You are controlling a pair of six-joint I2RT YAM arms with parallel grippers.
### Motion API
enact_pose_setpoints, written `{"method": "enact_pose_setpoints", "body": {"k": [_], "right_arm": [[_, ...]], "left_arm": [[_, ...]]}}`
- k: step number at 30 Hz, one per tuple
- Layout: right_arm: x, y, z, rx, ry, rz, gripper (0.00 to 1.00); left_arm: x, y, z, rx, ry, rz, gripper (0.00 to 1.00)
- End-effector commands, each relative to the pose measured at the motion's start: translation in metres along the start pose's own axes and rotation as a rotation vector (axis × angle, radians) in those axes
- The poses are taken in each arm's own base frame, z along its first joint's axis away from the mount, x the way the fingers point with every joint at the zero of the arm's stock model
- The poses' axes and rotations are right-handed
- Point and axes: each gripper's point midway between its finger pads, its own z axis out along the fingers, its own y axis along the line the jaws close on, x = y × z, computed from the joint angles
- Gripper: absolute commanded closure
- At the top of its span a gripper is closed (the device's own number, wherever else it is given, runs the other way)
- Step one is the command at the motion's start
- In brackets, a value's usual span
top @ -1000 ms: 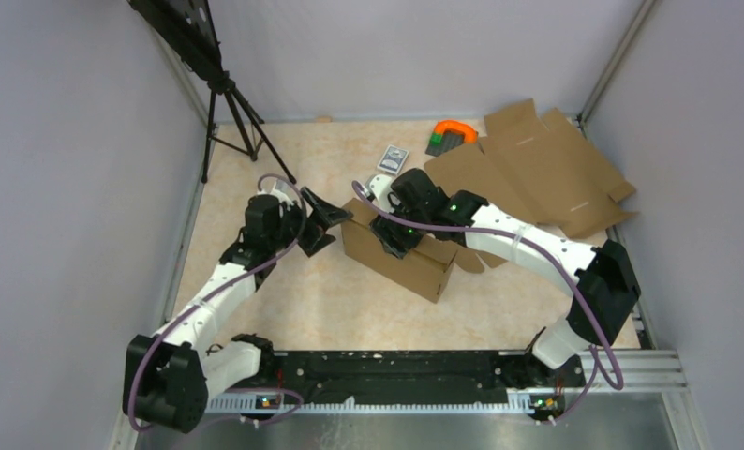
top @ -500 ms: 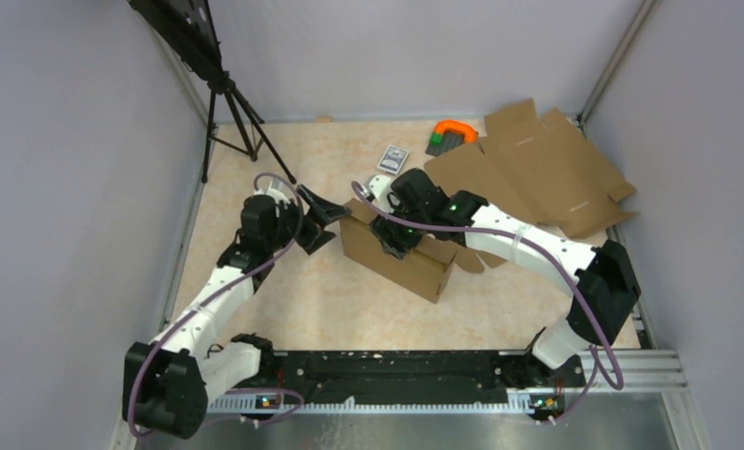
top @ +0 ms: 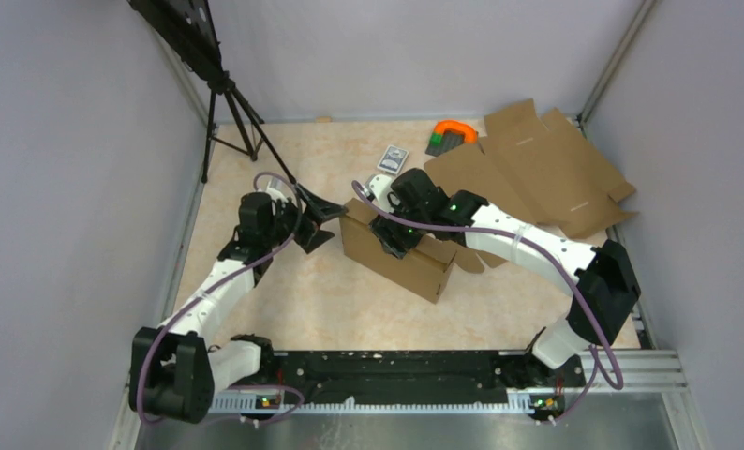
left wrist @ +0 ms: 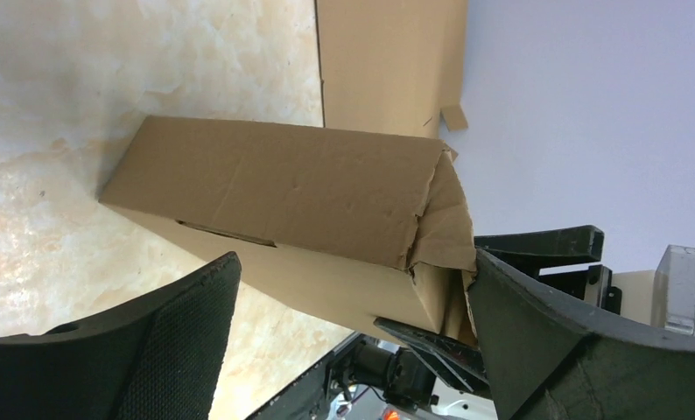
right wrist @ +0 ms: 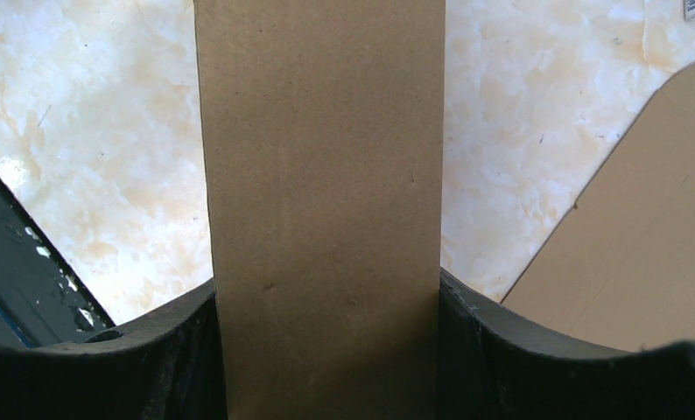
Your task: Fold the paper box
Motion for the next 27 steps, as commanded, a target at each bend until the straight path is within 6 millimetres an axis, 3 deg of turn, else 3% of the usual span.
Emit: {"method": "enact_pose_setpoints", "body": {"k": [1,6,22,27], "right_arm": [[0.014,0.011,0.01,-0.06,0.052,0.044,0.49],[0.013,0.011,0.011,-0.061,0.055,0.041,0.49],[0.018,0.01,0.012,-0.05,0.063,0.043,0.49],[0.018,0.009,0.013,-0.049,0.066,0.041,0.49]], "left_arm": [[0.008,0.008,0.003,0.032,0.029,-0.005,0.04],[0.012,0.023,0.002,0.006,0.019,-0.014,0.05],[0.033,0.039,-0.004,0.022,0.062,-0.078,0.04],[0.036,0.031,-0.008,0.062,0.075,-0.069,0.04]]}}
